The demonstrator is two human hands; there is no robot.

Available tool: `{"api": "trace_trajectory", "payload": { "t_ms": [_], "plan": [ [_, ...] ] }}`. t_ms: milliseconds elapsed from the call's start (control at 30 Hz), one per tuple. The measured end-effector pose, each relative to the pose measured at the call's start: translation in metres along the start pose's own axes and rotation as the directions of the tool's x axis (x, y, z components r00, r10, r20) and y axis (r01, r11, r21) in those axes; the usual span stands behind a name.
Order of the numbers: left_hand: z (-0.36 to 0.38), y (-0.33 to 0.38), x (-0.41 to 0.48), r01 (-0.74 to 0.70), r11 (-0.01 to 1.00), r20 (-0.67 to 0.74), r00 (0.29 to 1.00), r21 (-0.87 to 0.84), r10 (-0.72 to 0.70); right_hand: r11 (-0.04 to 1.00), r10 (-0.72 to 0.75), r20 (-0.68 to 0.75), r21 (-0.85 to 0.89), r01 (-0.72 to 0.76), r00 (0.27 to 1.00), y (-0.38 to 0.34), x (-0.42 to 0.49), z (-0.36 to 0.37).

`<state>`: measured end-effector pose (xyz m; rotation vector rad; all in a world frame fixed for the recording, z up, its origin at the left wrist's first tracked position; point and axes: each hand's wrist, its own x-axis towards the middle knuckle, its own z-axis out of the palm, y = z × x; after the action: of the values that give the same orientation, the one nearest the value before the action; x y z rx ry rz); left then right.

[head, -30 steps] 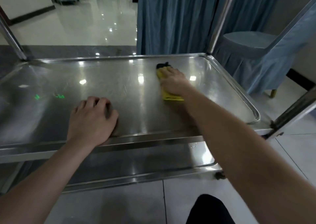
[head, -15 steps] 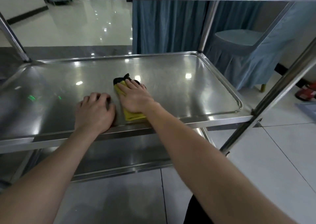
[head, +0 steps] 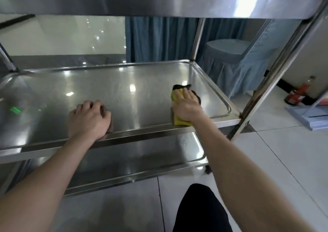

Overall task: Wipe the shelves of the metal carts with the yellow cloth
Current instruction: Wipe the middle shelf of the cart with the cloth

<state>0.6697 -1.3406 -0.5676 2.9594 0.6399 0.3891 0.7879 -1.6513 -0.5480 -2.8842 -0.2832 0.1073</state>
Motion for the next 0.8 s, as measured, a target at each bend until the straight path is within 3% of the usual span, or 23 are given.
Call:
{"api": "trace_trajectory", "payload": {
  "t_ms": [100,200,267,333,400,467,567,667,733,800],
  "plan": [
    [-0.006,0.001,-0.004,0.016,1.0,0.059,0.998,-0.014,-0.015,0.958,-0.285,0.098,0.069,0.279,0.954,-0.094,-0.021,0.026],
    [-0.018,-0.003,-0.002,-0.025,0.998,0.117,0.993,-0.059,0.032,0.937,-0.351,0.131,0.056,0.346,0.927,-0.097,-0.025,0.029],
    [-0.028,-0.016,0.003,-0.089,0.992,0.178,0.978,-0.091,0.105,0.963,-0.267,0.096,0.053,0.263,0.959,-0.061,-0.021,0.018],
    [-0.037,-0.039,0.006,-0.191,0.973,0.184,0.96,-0.13,0.213,0.996,-0.082,0.04,0.048,0.081,0.996,-0.019,-0.018,0.008],
    [-0.04,-0.068,0.005,-0.248,0.963,0.094,0.962,-0.103,0.257,0.992,0.115,-0.02,0.05,-0.113,0.993,-0.002,-0.014,0.004],
    [-0.036,-0.096,0.005,-0.221,0.975,0.021,0.975,-0.022,0.221,0.981,0.192,-0.048,-0.002,-0.192,0.98,-0.031,-0.013,0.01],
    [-0.031,-0.116,-0.005,-0.092,0.996,0.045,0.995,0.01,0.092,1.0,-0.016,0.008,0.002,0.016,1.0,-0.137,-0.024,0.037],
    [-0.027,-0.115,-0.009,-0.038,0.999,0.051,0.998,-0.003,0.038,0.932,-0.358,0.074,0.093,0.351,0.931,-0.229,-0.043,0.061],
    [-0.032,-0.117,-0.003,-0.062,0.998,0.077,0.995,0.011,0.061,0.883,-0.468,0.132,0.085,0.461,0.874,-0.242,-0.043,0.065],
    [-0.038,-0.13,0.01,-0.125,0.992,0.13,0.984,0.007,0.123,0.877,-0.481,0.139,0.073,0.476,0.866,-0.222,-0.034,0.059]
  ]
}}
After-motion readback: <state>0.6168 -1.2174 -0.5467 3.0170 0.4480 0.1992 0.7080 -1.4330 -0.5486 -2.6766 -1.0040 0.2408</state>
